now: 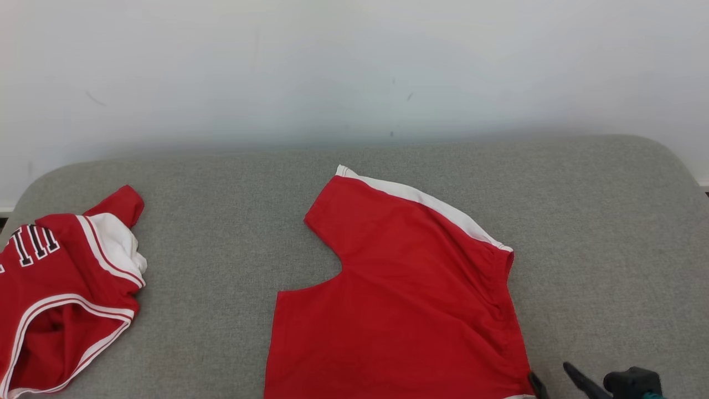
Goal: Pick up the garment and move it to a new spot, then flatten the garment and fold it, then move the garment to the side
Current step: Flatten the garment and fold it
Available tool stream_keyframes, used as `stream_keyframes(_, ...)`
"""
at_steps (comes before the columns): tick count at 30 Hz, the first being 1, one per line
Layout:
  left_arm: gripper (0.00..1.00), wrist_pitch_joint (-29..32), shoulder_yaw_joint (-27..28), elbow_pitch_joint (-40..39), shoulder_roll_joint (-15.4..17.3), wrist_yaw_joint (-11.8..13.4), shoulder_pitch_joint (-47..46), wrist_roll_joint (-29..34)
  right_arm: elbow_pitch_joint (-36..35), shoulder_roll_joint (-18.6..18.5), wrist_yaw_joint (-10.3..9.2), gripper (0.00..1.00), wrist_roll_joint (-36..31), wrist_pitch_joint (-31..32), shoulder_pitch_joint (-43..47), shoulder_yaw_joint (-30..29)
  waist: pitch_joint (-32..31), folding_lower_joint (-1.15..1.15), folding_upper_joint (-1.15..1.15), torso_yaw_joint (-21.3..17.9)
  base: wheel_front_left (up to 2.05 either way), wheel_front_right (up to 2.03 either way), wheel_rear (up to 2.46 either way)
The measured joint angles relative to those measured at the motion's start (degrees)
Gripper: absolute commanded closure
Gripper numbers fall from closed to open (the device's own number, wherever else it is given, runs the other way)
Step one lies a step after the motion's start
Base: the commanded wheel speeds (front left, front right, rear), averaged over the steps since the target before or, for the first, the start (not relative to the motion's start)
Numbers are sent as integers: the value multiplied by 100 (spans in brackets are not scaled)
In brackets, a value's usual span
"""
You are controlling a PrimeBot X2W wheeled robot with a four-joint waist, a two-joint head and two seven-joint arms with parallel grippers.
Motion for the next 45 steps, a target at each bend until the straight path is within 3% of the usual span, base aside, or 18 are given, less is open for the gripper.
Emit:
stream_keyframes(7, 0, 506, -152, 168, -18, -298, -122, -244, -9, -31, 75, 0, 92, 527, 25, 188, 153, 0, 0, 61, 0, 0, 0)
stream_keyframes(27, 0, 1202, -304, 1241, -179, -396, -963, -531, 474, 116, 101, 0, 64, 1288, -478, 528, 377, 0, 0, 143, 0, 0, 0)
stream_keyframes(28, 2, 1202, -322, 1287, -187, -396, -1021, -553, 489, 122, 101, 5, 64, 1328, -492, 534, 383, 0, 0, 144, 0, 0, 0)
stream_keyframes(29, 24, 1201, -347, 1323, -187, -394, -1069, -495, 513, 127, 101, 23, 62, 1338, -510, 560, 388, 0, 1, 145, 0, 0, 0)
stream_keyframes(30, 64, 1166, -341, 1380, -196, -393, -1119, -491, 531, 135, 115, 90, 63, 1380, -539, 581, 393, 0, 0, 147, 0, 0, 0)
stream_keyframes(31, 87, 1149, -338, 1423, -198, -390, -1149, -498, 543, 142, 125, 100, 63, 1383, -563, 582, 397, 0, 0, 151, 0, 0, 0)
stream_keyframes(32, 100, 1144, -348, 1468, -197, -386, -1163, -489, 550, 144, 125, 100, 63, 1384, -573, 580, 401, 0, 0, 154, 0, 0, 0)
stream_keyframes(45, 100, 735, -232, 1447, -199, -305, -1160, -566, 453, 138, 260, 100, 209, 1316, -691, 385, 389, 1, 1, 156, 0, 0, 0)
